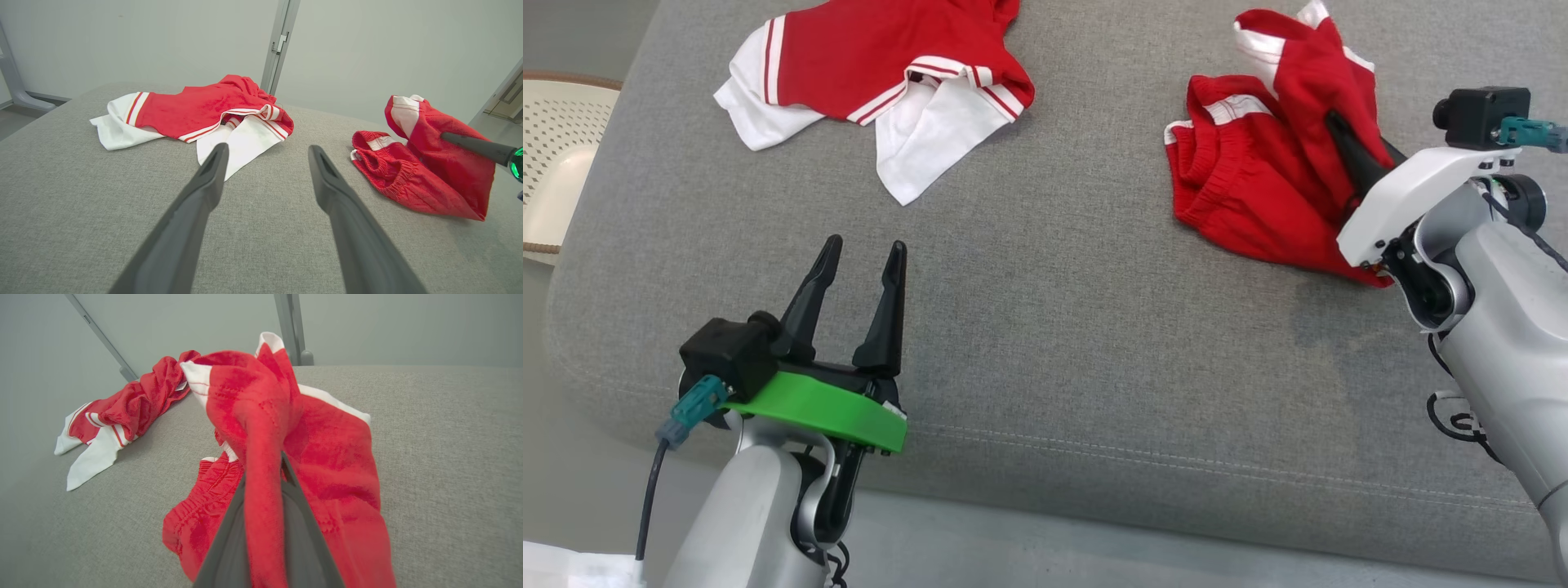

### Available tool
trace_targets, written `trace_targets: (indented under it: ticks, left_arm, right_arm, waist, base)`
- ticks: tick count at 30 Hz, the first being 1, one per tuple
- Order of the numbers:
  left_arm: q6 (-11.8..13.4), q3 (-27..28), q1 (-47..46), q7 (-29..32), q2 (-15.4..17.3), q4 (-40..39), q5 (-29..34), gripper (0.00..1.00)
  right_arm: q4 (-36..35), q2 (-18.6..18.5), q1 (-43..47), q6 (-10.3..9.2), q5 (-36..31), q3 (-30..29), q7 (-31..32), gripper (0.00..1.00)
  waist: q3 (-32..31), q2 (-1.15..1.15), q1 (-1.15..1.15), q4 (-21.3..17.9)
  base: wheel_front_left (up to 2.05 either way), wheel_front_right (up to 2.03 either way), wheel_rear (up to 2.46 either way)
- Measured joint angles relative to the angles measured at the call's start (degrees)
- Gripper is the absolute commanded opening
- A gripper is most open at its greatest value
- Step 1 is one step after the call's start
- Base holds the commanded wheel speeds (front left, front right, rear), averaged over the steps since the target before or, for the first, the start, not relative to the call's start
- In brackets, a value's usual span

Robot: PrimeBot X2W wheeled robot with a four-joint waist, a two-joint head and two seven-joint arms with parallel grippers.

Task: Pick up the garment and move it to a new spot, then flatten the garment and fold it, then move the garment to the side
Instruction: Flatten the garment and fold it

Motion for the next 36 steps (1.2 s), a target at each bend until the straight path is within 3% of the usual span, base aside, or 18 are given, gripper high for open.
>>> trace_targets:
  ticks: [3,6,13,14,15,16,17,31,36]
  left_arm:
    - [-0.1,0.1,0.2,0.0,-0.1,0.0,0.0,1.0]
    - [-0.1,0.2,0.6,0.0,-0.1,0.1,0.0,1.0]
    - [-0.5,0.1,0.8,0.0,-0.3,0.3,0.3,1.0]
    - [-0.5,0.1,0.8,0.0,-0.4,0.3,0.3,1.0]
    - [-0.5,0.1,0.8,0.0,-0.4,0.3,0.3,1.0]
    - [-0.5,0.1,0.8,0.0,-0.4,0.4,0.3,1.0]
    - [-0.5,0.1,0.8,0.0,-0.4,0.5,0.3,1.0]
    - [-0.5,1.6,1.0,0.0,-0.8,1.1,0.3,1.0]
    - [-0.5,2.3,1.7,0.0,-0.8,1.1,1.2,1.0]
  right_arm:
    - [1.1,0.0,-0.4,-1.64,0.0,-0.9,-0.8,0.0]
    - [2.1,0.2,-1.0,-1.85,-0.6,-0.7,-0.9,0.0]
    - [5.5,3.7,-1.3,-4.37,-1.7,0.5,-0.8,0.03]
    - [5.8,4.1,-1.5,-4.58,-1.7,0.6,-0.8,0.22]
    - [6.0,4.5,-1.6,-4.57,-1.7,0.8,-0.8,0.22]
    - [6.1,5.0,-1.8,-4.55,-1.7,1.1,-0.8,0.47]
    - [6.1,5.5,-2.1,-4.47,-1.7,1.4,-0.8,1.0]
    - [5.8,10.0,-2.2,-2.04,-2.0,3.6,-4.7,1.0]
    - [4.4,10.0,-1.6,-1.66,-1.5,2.5,-8.1,1.0]
  waist:
    - [-0.1,0.0,0.0,0.0]
    - [-0.2,0.0,0.0,-0.1]
    - [0.0,0.0,0.0,-0.1]
    - [0.0,0.0,0.0,-0.1]
    - [0.0,0.0,0.0,0.0]
    - [0.0,0.0,0.0,0.1]
    - [0.0,0.0,0.0,0.1]
    - [-1.6,0.0,0.0,0.0]
    - [-2.4,0.0,0.0,-1.2]
  base:
    - [0.0,0.0,0.0]
    - [0.0,0.0,0.0]
    - [0.0,0.0,0.0]
    - [0.0,0.0,0.0]
    - [0.0,0.0,0.0]
    - [0.0,0.0,0.0]
    - [0.0,0.0,0.0]
    - [0.0,0.0,0.0]
    - [0.0,0.0,0.0]
